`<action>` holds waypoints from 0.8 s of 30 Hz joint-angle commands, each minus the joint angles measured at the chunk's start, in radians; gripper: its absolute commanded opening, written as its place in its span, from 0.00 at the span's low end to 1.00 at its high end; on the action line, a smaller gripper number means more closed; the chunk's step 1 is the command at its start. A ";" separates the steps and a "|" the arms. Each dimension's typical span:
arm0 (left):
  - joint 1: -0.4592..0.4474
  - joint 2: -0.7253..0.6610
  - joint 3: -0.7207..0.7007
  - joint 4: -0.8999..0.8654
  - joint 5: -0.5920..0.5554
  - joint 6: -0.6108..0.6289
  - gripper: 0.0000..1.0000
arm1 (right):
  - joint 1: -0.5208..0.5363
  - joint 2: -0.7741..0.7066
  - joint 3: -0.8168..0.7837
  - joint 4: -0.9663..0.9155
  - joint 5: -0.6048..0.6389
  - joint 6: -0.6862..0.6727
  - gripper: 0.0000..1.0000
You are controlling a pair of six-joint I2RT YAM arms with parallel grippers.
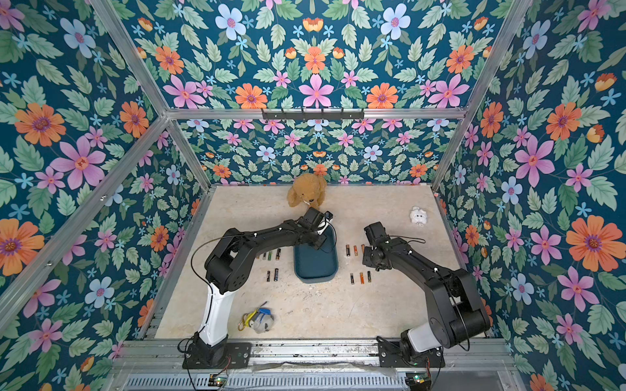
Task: Take the batteries out of the storage box
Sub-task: Pick up the battery from the storage box.
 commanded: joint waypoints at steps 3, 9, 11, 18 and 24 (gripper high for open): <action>0.001 0.008 0.012 -0.068 -0.001 -0.005 0.11 | -0.001 -0.005 0.012 -0.005 0.006 0.000 0.29; 0.001 -0.021 0.048 -0.105 0.019 -0.031 0.11 | -0.003 0.001 0.032 -0.012 -0.002 -0.003 0.29; 0.001 -0.037 0.054 -0.112 0.041 -0.042 0.11 | -0.002 0.002 0.043 -0.017 -0.002 -0.005 0.28; 0.000 -0.119 0.027 -0.133 0.088 -0.096 0.11 | -0.002 -0.011 0.071 -0.035 -0.010 -0.012 0.28; 0.001 -0.242 -0.046 -0.122 0.040 -0.170 0.12 | -0.004 -0.028 0.065 -0.025 -0.029 -0.005 0.28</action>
